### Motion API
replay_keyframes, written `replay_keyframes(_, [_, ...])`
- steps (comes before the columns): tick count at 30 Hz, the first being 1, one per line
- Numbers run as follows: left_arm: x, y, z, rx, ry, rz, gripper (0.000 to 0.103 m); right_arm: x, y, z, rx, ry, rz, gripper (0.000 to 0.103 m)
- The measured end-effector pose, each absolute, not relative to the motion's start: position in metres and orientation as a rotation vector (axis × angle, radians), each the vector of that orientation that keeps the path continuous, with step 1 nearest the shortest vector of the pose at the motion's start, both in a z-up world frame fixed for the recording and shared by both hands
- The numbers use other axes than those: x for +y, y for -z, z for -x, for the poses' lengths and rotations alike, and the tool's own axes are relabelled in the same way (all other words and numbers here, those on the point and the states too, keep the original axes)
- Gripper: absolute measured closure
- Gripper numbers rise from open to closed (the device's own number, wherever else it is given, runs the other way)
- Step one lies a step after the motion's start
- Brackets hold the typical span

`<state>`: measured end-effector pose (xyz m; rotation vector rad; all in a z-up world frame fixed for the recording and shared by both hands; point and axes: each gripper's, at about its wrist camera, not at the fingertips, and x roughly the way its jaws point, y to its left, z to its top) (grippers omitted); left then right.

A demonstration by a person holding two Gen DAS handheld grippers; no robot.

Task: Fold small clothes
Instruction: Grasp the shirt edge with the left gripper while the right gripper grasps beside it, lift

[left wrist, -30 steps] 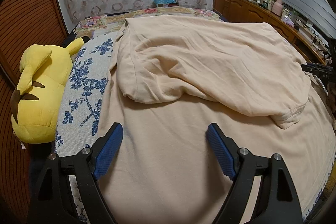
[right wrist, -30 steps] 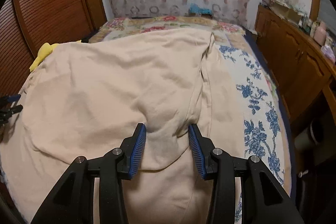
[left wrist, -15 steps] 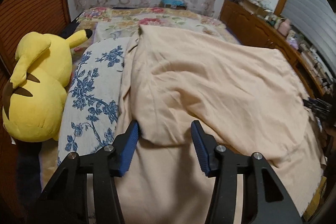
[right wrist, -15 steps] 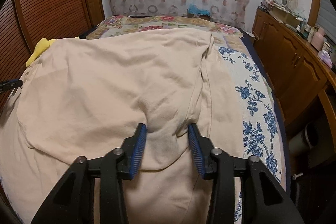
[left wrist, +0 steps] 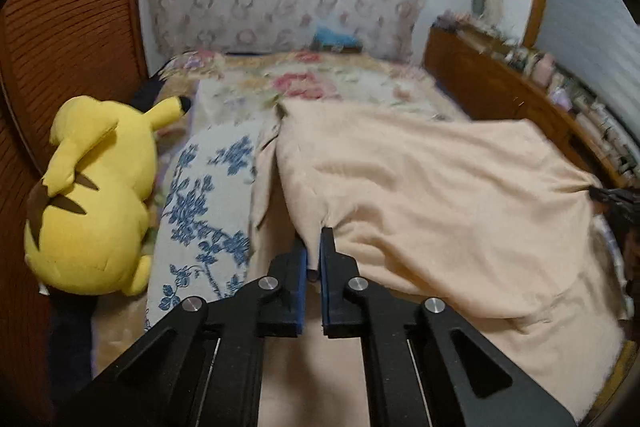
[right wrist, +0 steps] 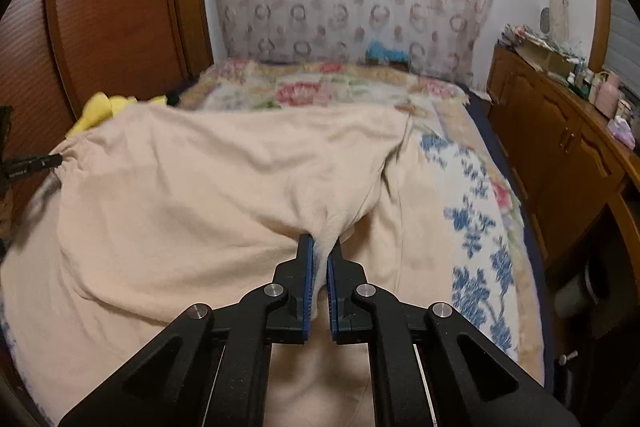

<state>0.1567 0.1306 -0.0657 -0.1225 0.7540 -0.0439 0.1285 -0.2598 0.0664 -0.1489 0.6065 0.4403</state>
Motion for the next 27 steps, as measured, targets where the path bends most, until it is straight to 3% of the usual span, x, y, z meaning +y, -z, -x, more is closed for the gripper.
replay_keyframes(27, [0.137,0.005,-0.022,0.614,0.140,0.166,0.097,-0.321,-0.088,-0.009,0.448,-0.511,0.125,0.098])
